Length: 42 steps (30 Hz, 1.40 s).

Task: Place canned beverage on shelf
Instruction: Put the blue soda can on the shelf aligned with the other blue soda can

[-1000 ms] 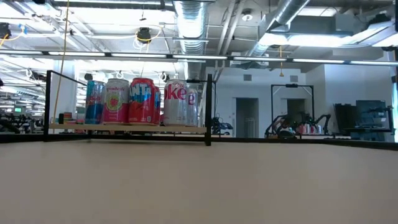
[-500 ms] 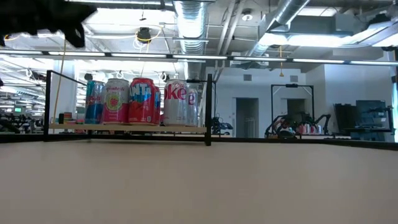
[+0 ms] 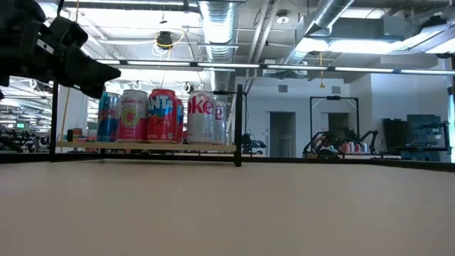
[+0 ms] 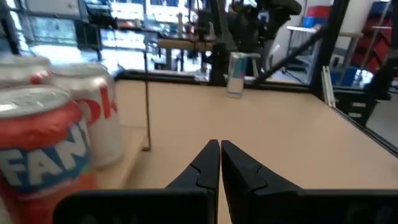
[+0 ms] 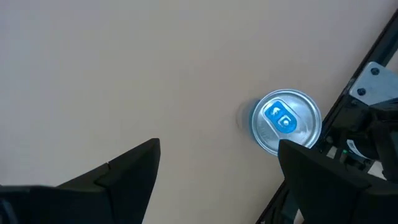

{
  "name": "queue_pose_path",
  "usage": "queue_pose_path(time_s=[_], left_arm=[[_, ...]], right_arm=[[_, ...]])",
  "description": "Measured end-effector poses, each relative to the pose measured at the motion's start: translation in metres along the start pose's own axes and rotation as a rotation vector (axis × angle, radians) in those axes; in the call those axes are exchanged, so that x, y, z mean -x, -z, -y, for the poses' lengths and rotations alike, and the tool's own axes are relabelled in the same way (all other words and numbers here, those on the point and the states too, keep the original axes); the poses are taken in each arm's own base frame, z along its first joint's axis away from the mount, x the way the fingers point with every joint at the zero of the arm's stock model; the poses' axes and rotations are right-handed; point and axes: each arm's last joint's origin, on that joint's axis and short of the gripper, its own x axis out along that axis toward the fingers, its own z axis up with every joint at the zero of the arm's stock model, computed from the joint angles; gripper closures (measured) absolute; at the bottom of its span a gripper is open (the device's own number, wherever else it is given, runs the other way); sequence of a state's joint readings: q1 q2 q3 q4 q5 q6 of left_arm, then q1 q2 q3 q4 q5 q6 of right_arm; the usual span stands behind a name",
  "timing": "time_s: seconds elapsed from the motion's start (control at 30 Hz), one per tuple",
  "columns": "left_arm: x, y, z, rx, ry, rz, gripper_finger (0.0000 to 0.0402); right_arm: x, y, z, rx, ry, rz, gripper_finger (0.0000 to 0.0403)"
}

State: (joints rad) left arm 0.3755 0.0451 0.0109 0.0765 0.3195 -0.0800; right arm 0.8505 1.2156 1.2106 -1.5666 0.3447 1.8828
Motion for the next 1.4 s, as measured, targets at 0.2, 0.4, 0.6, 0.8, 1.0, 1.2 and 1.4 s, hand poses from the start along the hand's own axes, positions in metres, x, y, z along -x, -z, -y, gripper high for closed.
queue_pose_path(time_s=[0.2,0.4,0.6,0.8,1.0,1.2,1.4], left_arm=[[-0.004,0.005,0.011,0.077,0.262,-0.079,0.0402],[-0.008,0.011,0.028,0.050,0.401,-0.129,0.0402],[-0.009,0.009,0.036,-0.029,0.329,-0.087,0.0402],[-0.009,0.006,0.041,-0.051,0.145,-0.046,0.0402],[-0.007,0.000,0.047,-0.113,0.107,0.034,0.0402],[-0.007,0.002,0.049,-0.117,0.114,0.008,0.0402],[-0.007,0.006,0.049,-0.109,0.114,-0.027,0.0402]], right_arm=[[-0.005,0.004,-0.006,0.040,0.027,0.008,0.0054],[-0.005,0.004,-0.007,0.058,0.025,0.008,0.0054],[-0.005,0.004,-0.007,0.050,0.023,0.007,0.0054],[-0.005,0.004,-0.006,0.002,0.032,0.009,0.0054],[-0.012,0.004,-0.004,0.006,0.064,0.016,0.0054],[-0.030,0.007,0.005,0.031,0.149,-0.014,0.0054],[-0.037,0.007,0.015,0.033,0.166,-0.006,0.0054]])
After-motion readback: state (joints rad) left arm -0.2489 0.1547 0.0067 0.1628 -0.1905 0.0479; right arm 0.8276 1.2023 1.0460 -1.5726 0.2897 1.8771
